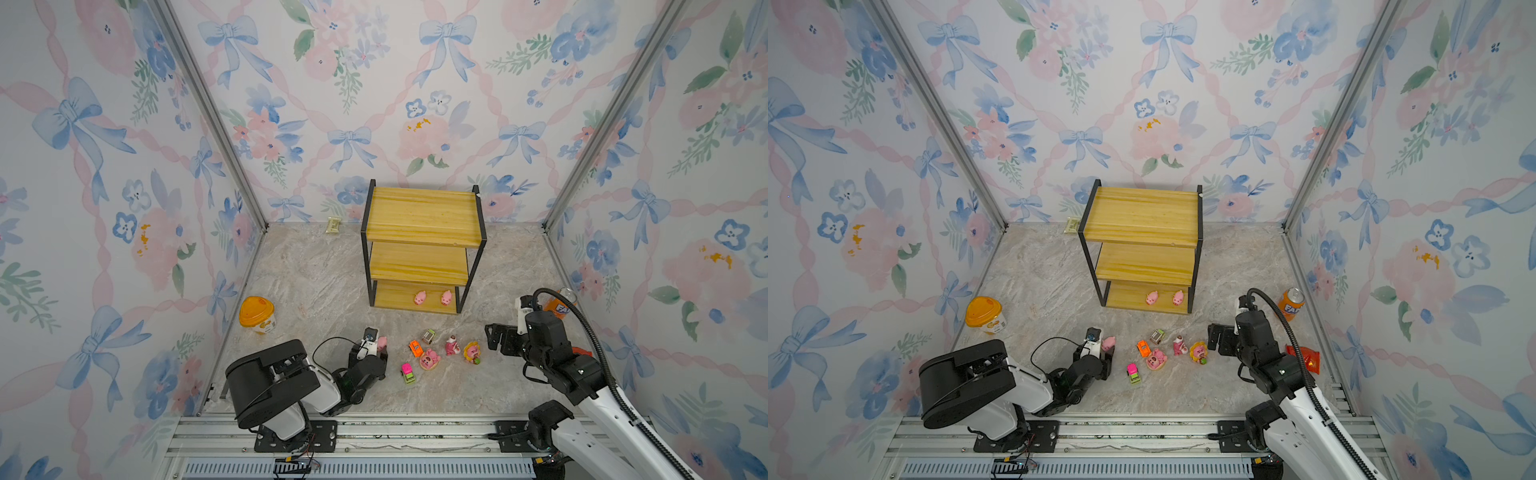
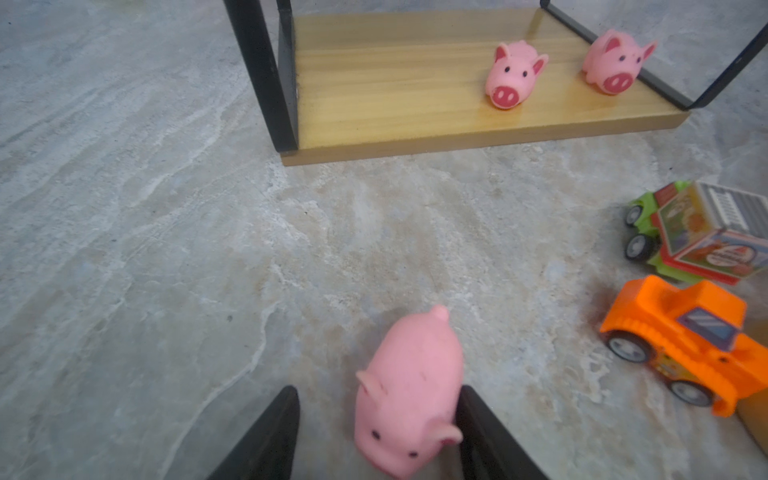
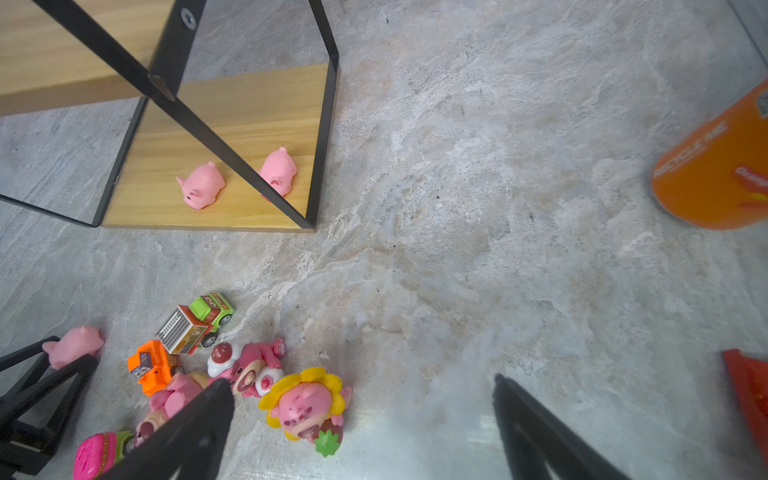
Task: Place and organize the plastic toys onto the shelf
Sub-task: 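Lower the left gripper onto the third pink pig and close on it, then lift the pink pig with the left gripper and carry it onto the bottom shelf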
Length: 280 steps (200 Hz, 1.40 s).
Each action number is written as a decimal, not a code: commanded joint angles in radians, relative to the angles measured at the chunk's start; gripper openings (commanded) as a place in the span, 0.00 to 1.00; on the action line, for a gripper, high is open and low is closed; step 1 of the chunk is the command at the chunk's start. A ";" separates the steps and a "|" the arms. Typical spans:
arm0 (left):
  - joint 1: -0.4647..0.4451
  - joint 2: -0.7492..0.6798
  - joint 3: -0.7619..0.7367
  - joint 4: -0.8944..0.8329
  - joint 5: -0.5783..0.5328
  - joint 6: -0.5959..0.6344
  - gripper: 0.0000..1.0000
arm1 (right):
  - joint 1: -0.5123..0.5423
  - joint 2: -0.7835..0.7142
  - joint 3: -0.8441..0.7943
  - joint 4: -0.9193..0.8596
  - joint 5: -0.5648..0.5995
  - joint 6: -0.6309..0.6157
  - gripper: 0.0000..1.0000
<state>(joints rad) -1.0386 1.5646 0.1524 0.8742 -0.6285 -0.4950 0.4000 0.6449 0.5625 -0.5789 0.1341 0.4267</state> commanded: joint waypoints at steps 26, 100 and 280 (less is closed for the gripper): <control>0.018 0.027 -0.007 0.038 0.102 0.038 0.50 | -0.006 0.002 -0.009 0.017 -0.001 -0.006 1.00; 0.048 0.026 -0.018 0.074 0.208 0.061 0.35 | -0.007 0.036 -0.006 0.038 -0.011 -0.006 0.99; 0.120 0.312 0.113 0.511 0.154 0.070 0.33 | -0.007 0.030 -0.012 0.025 0.000 -0.001 0.99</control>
<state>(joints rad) -0.9260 1.8236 0.2256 1.2476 -0.4522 -0.4488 0.4000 0.6865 0.5621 -0.5457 0.1268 0.4271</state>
